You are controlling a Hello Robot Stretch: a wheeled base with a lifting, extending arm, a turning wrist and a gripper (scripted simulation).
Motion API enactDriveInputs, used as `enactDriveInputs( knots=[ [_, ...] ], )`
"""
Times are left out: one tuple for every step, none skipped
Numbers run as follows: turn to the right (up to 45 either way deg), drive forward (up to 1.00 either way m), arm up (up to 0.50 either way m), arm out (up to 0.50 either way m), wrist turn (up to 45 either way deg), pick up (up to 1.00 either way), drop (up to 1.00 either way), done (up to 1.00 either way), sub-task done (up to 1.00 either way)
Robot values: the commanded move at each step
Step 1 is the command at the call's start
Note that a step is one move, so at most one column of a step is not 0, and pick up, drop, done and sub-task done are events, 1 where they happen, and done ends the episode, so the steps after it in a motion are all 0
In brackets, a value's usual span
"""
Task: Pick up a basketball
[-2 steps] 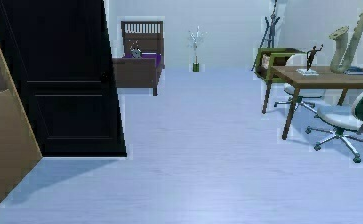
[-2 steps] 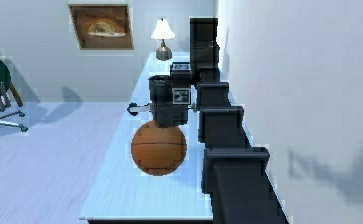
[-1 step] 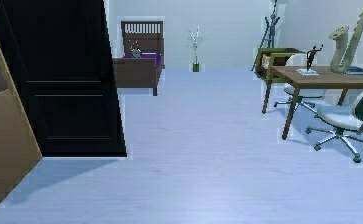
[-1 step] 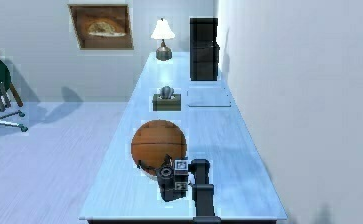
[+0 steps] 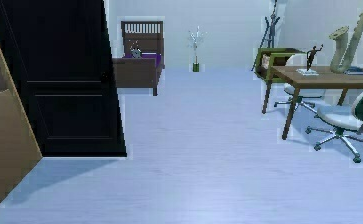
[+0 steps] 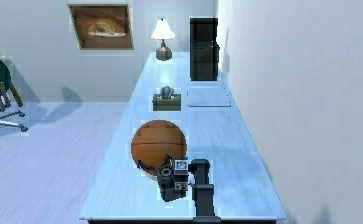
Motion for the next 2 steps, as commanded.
enactDriveInputs(
  knots=[
    [0.0,0.0,0.1,0.0,0.0,0.0,0.0,0.0,0.0],
    [0.0,0.0,0.0,0.0,0.0,0.0,0.0,1.0,0.0]
  ],
)
